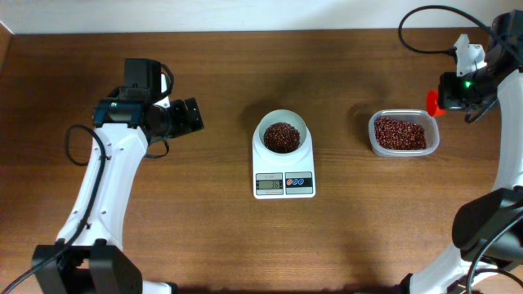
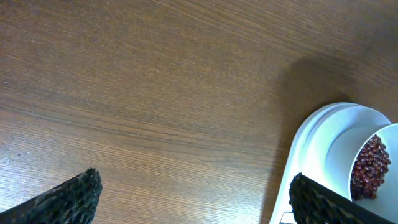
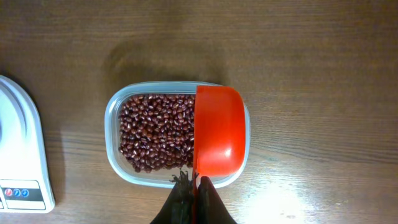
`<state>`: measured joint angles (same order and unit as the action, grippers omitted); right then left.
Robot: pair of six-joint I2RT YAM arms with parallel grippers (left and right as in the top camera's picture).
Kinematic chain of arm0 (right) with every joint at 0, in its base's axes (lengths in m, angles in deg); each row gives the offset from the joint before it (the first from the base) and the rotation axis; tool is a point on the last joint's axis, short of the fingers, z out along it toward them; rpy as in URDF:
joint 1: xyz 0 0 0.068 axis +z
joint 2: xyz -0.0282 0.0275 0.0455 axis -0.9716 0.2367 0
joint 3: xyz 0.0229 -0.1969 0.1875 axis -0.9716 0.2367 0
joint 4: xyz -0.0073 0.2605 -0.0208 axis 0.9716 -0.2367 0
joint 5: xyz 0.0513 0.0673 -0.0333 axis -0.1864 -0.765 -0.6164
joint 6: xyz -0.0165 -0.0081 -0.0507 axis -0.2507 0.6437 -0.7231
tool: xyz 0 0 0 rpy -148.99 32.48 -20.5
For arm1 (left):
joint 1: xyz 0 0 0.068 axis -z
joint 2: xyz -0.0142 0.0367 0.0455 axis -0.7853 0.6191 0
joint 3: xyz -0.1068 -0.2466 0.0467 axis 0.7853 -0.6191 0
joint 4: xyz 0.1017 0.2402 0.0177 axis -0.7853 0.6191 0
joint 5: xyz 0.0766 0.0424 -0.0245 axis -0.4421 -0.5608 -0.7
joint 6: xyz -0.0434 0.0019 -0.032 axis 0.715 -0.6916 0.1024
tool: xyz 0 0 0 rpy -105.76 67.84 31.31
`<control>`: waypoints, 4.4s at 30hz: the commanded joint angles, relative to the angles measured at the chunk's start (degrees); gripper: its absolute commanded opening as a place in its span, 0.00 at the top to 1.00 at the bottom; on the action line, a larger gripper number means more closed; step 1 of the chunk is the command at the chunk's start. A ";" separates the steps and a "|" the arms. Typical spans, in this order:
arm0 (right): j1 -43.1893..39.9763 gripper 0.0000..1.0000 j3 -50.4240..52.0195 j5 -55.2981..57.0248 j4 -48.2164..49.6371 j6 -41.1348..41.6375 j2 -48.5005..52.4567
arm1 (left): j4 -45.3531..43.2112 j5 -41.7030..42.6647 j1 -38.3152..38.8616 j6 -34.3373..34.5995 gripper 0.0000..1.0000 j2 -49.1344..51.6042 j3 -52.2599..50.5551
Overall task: Scoop item into bowl and weigh 50g on scale
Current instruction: 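Carry the empty orange scoop right to the bean tub, then push the scoop down into the beans with the right gripper, then lift the filled scoop and carry it left over the white bowl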
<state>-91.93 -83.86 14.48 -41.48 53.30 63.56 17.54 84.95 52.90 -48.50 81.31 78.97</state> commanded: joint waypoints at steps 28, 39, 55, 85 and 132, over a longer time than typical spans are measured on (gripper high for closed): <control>2.16 0.96 21.99 0.17 13.86 0.37 1.25 | -0.11 0.44 0.17 -0.22 0.01 0.52 0.26; 2.01 0.96 21.97 -11.15 13.66 0.37 1.29 | -0.13 0.44 0.17 -0.22 0.01 0.52 0.26; 0.96 0.96 26.32 -9.27 17.81 1.01 1.31 | -0.11 0.44 0.17 -0.22 0.01 0.52 0.26; -13.77 0.96 26.32 -39.23 15.63 0.37 1.29 | -0.13 0.44 0.17 -0.22 0.01 0.52 0.26; -13.40 0.96 26.32 -77.96 15.39 0.83 1.29 | -0.11 0.44 0.17 -0.22 0.01 0.52 0.26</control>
<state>-105.59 -57.96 -56.97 -26.31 53.93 64.46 17.52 84.98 52.90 -48.50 81.31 78.97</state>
